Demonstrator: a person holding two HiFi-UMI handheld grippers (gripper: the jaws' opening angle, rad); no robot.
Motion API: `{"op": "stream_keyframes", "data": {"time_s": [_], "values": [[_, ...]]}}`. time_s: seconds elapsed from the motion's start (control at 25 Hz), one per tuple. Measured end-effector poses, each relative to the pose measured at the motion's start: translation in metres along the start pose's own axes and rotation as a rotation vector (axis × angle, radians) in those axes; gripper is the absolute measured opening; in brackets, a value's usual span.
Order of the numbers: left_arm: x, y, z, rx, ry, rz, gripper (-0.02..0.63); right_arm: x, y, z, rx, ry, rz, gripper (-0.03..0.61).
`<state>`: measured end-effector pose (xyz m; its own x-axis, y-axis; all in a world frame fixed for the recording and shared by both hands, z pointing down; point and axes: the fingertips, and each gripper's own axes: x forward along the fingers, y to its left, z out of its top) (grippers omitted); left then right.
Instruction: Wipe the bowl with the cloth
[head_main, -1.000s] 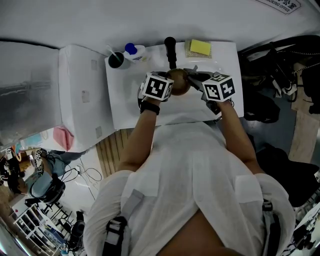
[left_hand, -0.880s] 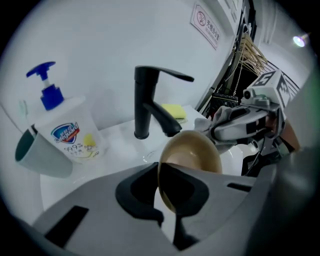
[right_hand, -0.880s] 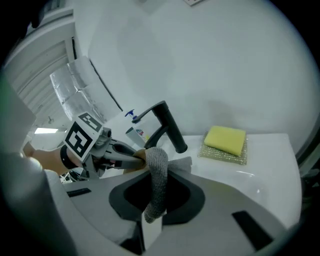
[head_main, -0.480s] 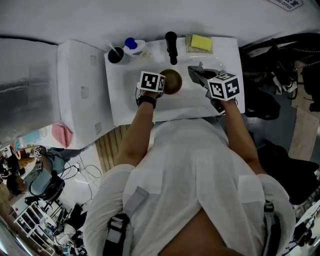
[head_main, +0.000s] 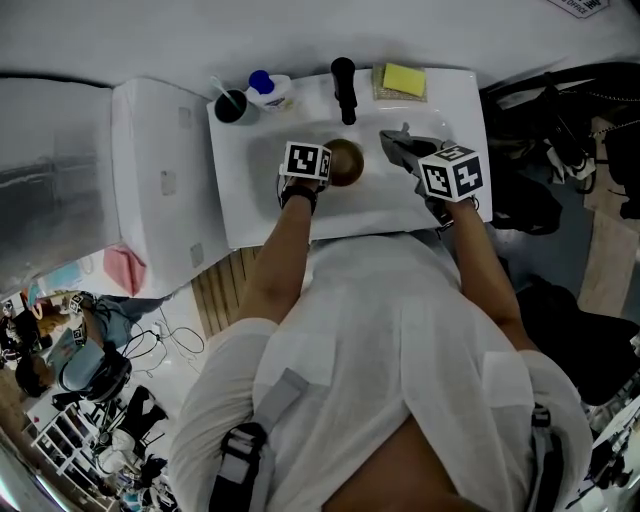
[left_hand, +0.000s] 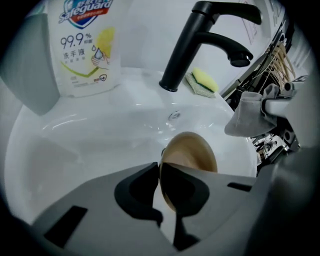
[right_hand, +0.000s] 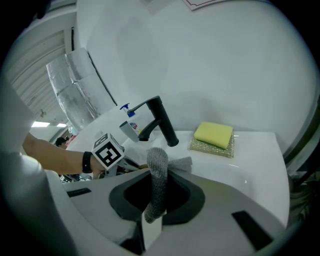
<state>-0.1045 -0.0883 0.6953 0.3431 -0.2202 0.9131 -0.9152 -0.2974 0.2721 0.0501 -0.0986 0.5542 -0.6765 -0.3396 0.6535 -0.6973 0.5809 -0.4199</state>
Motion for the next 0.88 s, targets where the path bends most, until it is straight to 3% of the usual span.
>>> {"op": "stream_keyframes", "data": {"time_s": [0.36, 0.64, 0.88], "values": [[0.025, 0.002, -0.028, -0.086, 0.046, -0.043, 0.021, 0.000, -0.001, -0.006, 0.002, 0.017, -0.002, 0.048], [0.024, 0.001, -0.025, -0.152, -0.007, -0.085, 0.119, -0.002, -0.003, -0.006, 0.004, 0.013, -0.005, 0.048], [0.004, 0.006, -0.014, -0.127, -0.075, -0.070, 0.126, -0.002, -0.001, 0.000, -0.004, -0.011, 0.004, 0.048]]}}
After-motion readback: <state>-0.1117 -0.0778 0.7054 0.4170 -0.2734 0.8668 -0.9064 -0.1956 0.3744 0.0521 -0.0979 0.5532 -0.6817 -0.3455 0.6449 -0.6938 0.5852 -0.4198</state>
